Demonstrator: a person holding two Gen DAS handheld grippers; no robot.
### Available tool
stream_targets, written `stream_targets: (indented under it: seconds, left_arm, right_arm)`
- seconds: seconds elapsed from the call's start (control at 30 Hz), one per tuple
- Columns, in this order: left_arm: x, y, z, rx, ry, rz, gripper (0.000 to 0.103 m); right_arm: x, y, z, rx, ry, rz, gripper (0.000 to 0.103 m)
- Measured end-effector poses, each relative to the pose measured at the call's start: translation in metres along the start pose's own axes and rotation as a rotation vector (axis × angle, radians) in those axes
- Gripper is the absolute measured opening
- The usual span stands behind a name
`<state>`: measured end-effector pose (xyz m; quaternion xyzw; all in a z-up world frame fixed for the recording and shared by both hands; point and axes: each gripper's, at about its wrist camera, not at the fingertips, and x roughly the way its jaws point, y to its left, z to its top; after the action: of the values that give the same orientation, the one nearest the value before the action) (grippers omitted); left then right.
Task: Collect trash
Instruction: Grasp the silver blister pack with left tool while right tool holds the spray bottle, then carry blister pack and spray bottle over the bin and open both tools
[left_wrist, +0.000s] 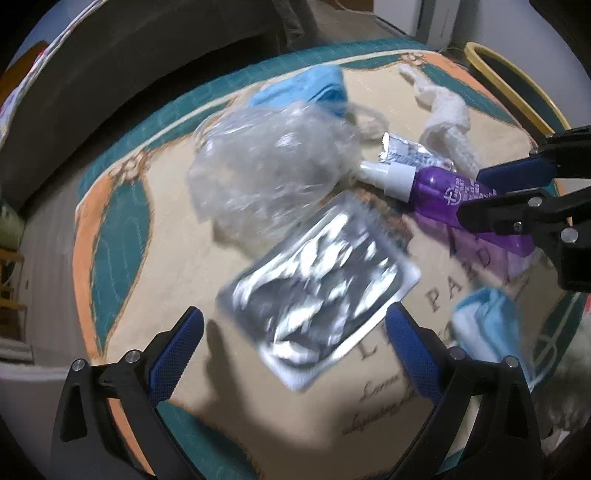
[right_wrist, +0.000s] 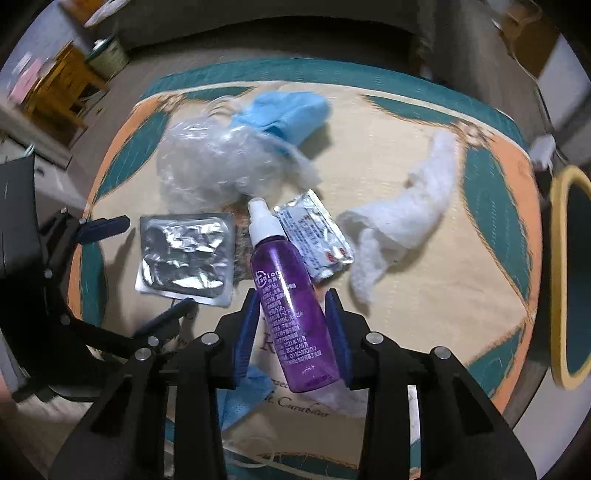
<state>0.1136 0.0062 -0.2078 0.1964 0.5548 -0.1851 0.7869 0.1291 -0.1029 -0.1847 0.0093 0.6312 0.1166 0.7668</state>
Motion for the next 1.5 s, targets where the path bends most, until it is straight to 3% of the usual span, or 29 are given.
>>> stream_targets:
  seconds: [0.13, 0.27, 0.43, 0.6, 0.63, 0.67, 0.77, 0.97, 1.2, 1.5]
  left_arm:
    - [0.006, -0.01, 0.012, 0.036, -0.021, -0.009, 0.098]
    - [0.011, 0.0, 0.015, -0.034, -0.003, -0.088, 0.098]
    - [0.007, 0.016, 0.008, -0.048, -0.005, -0.154, 0.097]
    - [0.003, 0.011, -0.005, 0.015, 0.001, -0.112, 0.095]
    - [-0.002, 0.008, -0.007, 0.034, 0.001, -0.104, 0.092]
    - [-0.003, 0.006, -0.009, 0.049, -0.006, -0.103, 0.087]
    - [-0.011, -0.003, -0.008, 0.054, -0.02, -0.09, 0.073]
    - [-0.023, -0.011, -0.014, 0.051, -0.023, -0.074, 0.071]
    - [-0.056, 0.0, -0.004, -0.003, -0.123, -0.113, 0.071]
    - [-0.117, -0.003, 0.014, -0.033, -0.286, -0.139, 0.071]
  right_arm:
    - [0.004, -0.005, -0.007, 0.01, 0.03, 0.022, 0.036]
    - [0.005, 0.0, -0.007, -0.014, 0.022, 0.025, 0.038]
    - [0.009, 0.002, -0.009, -0.051, 0.029, 0.013, 0.044]
    - [0.014, 0.01, -0.008, -0.073, 0.029, -0.009, 0.045]
    - [0.015, 0.011, -0.008, -0.082, 0.033, -0.015, 0.044]
    - [0.016, 0.012, -0.008, -0.086, 0.034, -0.018, 0.037]
    - [0.01, 0.014, -0.008, -0.078, 0.02, -0.008, 0.034]
    - [-0.009, 0.015, -0.01, -0.076, -0.021, 0.007, 0.033]
    - [-0.04, 0.004, -0.012, -0.024, -0.077, 0.021, 0.032]
    - [-0.1, -0.031, -0.011, 0.099, -0.217, 0.025, 0.032]
